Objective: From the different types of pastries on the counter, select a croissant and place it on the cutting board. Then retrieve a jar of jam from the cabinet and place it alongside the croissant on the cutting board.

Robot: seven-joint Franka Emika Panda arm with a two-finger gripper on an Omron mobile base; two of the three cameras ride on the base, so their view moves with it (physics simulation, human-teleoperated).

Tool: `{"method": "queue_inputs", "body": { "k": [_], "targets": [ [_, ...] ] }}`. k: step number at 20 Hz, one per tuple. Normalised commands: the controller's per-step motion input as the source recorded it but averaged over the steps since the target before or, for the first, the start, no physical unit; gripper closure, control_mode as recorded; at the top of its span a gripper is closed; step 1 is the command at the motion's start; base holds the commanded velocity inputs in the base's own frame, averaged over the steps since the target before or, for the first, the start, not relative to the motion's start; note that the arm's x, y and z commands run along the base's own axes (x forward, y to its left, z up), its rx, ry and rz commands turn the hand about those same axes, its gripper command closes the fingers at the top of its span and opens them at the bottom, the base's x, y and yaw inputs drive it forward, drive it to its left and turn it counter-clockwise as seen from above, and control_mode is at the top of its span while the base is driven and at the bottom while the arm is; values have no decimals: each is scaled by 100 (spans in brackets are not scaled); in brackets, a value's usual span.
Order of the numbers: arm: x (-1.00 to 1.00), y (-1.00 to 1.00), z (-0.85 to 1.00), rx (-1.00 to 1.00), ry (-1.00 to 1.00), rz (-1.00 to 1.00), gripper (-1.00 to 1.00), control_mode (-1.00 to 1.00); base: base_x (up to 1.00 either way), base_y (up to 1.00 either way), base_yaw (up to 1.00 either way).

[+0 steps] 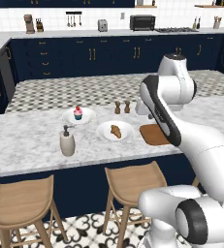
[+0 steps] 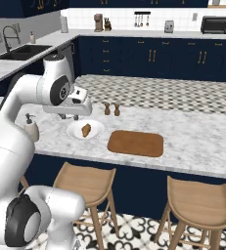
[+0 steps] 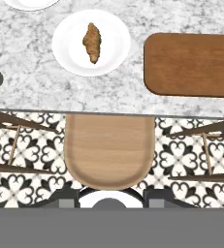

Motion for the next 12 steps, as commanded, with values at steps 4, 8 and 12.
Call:
{"method": "queue_inputs", "body": {
  "k": [4,8,12],
  "targets": [
    [31,8,-7,4,6,0,-100,-100,0,0,0],
    [80,9,0,6,6,3,-100,-100,0,0,0],
    [87,9,30,2,12,8,-100,-100,0,0,0]
  ]
}}
